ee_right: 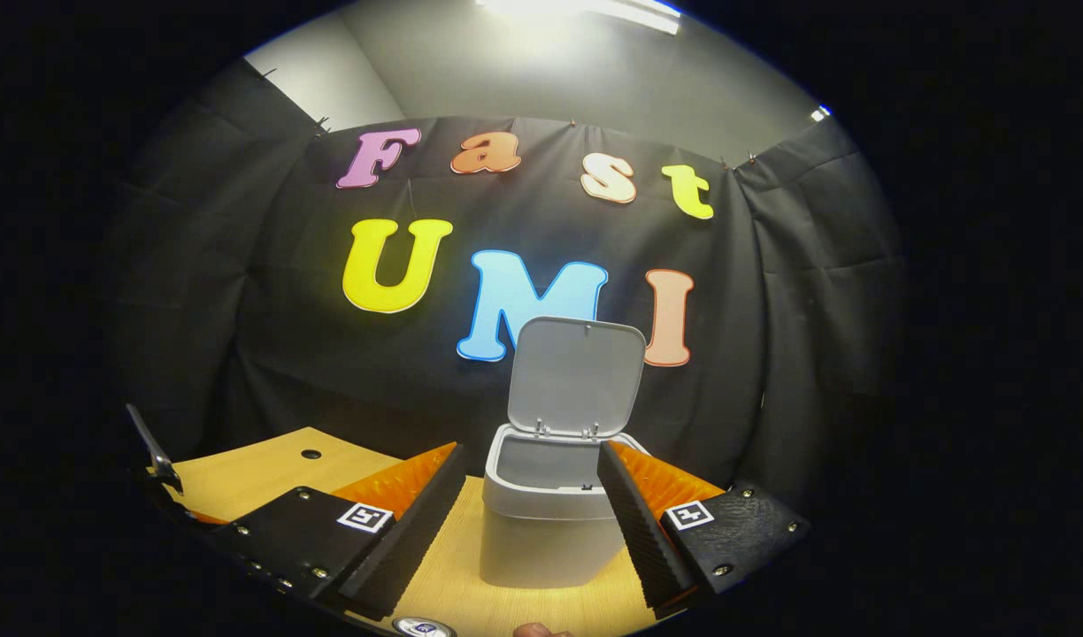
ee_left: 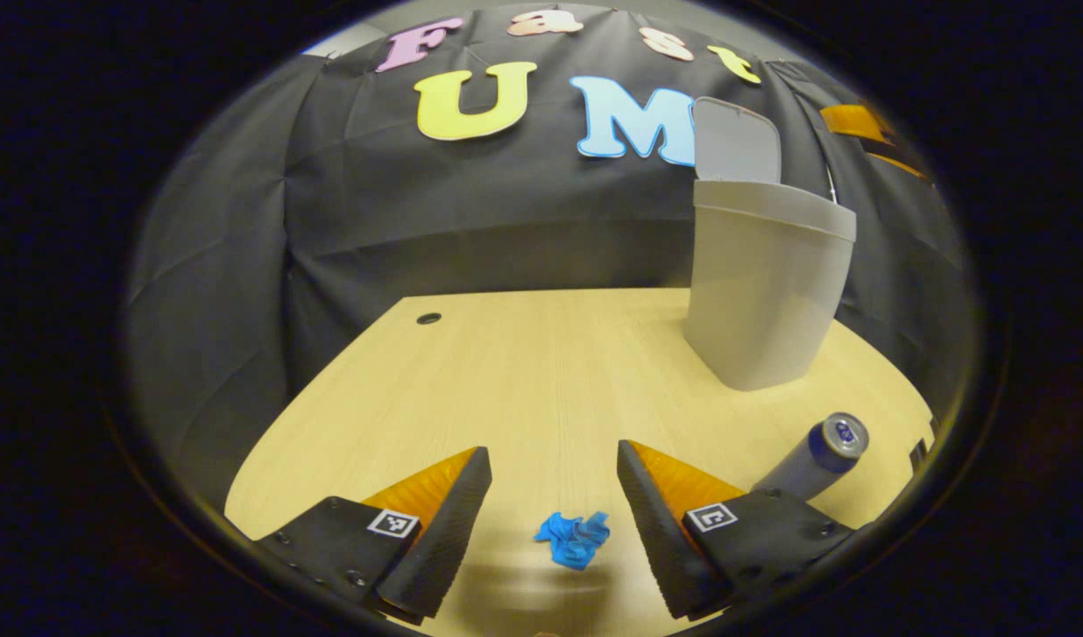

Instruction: Press the lid of the desktop garbage bin to open it, pick up the crumpled paper on the desktop and throw it into the bin, then pick up the pop can on the desktop and drop it into the bin, and finally close the garbage bin lid.

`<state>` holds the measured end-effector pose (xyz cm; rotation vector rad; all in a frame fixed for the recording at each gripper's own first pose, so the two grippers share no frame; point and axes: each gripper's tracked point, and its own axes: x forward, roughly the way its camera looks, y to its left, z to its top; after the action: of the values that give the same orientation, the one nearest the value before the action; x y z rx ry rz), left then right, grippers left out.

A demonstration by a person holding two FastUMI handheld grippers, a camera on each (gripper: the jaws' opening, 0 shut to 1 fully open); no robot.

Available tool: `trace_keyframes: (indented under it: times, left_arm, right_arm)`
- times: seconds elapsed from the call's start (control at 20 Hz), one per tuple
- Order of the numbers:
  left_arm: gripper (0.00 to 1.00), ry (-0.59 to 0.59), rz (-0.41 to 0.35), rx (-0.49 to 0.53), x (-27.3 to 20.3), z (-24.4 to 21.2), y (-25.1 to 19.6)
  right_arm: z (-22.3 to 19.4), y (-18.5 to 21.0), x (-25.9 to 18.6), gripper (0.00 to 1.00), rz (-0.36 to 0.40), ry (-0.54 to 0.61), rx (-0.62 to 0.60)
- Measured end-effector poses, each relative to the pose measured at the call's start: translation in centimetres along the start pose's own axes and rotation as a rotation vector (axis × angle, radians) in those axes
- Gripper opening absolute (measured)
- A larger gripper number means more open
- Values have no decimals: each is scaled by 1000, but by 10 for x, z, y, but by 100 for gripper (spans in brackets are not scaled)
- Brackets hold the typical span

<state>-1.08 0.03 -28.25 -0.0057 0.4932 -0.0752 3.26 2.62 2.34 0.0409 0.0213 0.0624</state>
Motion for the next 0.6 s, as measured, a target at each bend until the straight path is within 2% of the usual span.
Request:
trace_keyframes:
  times: [0.05,0.15,0.6]
  left_arm:
    - [97,10,-7,2,3,-7,0]
    - [94,38,-21,-5,9,-23,-1]
    - [95,158,-71,-30,25,-74,-6]
  right_arm:
    - [-1,1,-1,96,-1,6,6]
    - [-1,3,-3,96,-7,14,13]
    - [-7,0,-14,97,-32,37,8]
